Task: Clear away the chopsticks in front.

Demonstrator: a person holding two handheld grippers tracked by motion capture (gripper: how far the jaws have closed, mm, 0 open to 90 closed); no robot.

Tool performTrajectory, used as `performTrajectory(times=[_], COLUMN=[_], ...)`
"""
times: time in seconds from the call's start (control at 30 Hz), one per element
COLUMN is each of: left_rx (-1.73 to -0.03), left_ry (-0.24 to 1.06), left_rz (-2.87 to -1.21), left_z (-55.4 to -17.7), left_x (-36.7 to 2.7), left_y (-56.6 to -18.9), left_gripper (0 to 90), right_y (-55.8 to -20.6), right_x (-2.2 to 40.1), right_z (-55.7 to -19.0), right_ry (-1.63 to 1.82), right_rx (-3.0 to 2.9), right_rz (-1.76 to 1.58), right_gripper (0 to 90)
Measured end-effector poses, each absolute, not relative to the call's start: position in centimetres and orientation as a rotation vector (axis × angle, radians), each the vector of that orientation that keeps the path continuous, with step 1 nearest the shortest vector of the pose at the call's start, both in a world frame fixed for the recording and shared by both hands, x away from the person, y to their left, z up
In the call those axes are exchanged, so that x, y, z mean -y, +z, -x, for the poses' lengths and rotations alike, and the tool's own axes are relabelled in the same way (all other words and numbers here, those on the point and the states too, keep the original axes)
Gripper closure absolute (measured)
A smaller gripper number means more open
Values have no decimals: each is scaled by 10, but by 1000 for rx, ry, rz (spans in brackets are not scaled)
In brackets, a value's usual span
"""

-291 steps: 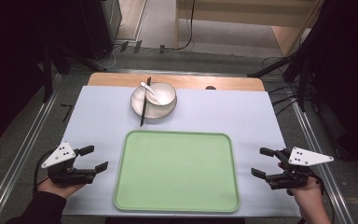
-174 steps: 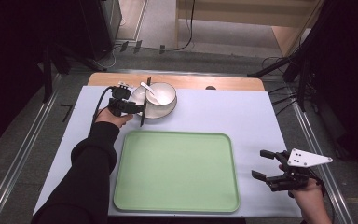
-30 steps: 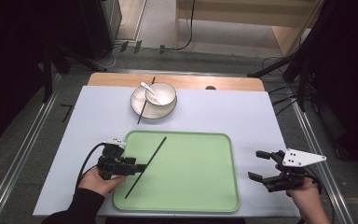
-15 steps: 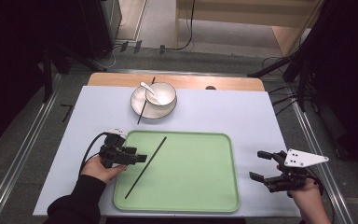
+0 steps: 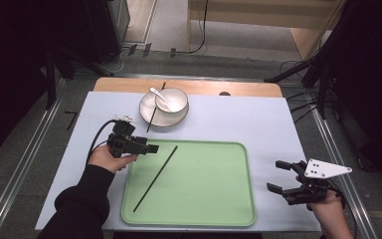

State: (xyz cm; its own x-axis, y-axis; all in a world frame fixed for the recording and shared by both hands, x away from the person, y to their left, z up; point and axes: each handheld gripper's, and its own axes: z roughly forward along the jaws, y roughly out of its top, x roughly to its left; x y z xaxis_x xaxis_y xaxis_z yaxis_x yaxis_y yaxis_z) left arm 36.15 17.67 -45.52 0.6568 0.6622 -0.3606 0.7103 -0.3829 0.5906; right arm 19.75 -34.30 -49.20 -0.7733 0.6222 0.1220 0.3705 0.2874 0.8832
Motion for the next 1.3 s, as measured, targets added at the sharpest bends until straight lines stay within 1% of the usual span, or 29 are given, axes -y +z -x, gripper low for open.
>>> performTrajectory(times=[0.2,0.3,0.37,0.47,0.57,0.6,0.73,0.77,0.83,0.9,1.0,1.13,1.2,1.3], left_rx=[-1066,-1077,-1089,-1097,-1067,-1084,-1097,-1110,-1160,-1166,-1190,-1214,-1261,-1289], left_ry=[-18,-9,-1,21,10,21,40,47,21,21,57,90,81,63], left_rz=[-2154,-2145,-2153,-2174,-2170,-2171,-2189,-2185,-2158,-2150,-2196,-2204,-2194,-2192], left_z=[-383,-394,-401,-413,-424,-428,-443,-446,-454,-459,-466,-473,-475,-478], left_x=[-180,-181,-180,-178,-178,-177,-173,-171,-168,-166,-161,-158,-156,-155], left_y=[-444,-439,-438,-437,-439,-440,-443,-444,-448,-453,-461,-468,-471,-475], left_gripper=[322,321,307,260,260,260,318,326,330,394,435,487,503,559], right_y=[-492,-492,-492,-492,-492,-492,-492,-492,-492,-492,-492,-492,-492,-493], right_x=[343,343,343,343,343,343,343,343,343,343,343,344,344,345], right_z=[-198,-198,-198,-198,-198,-198,-198,-198,-198,-198,-197,-197,-196,-197], right_ry=[1483,1485,1483,1484,1485,1485,1486,1487,1489,1489,1491,1499,1496,1499], right_rx=[-2313,-2316,-2315,-2315,-2314,-2313,-2318,-2316,-2317,-2317,-2316,-2307,-2313,-2309], right_rz=[-908,-906,-908,-910,-907,-905,-910,-910,-910,-911,-910,-907,-910,-912], right_gripper=[172,173,173,172,172,172,173,172,173,173,173,173,174,176])
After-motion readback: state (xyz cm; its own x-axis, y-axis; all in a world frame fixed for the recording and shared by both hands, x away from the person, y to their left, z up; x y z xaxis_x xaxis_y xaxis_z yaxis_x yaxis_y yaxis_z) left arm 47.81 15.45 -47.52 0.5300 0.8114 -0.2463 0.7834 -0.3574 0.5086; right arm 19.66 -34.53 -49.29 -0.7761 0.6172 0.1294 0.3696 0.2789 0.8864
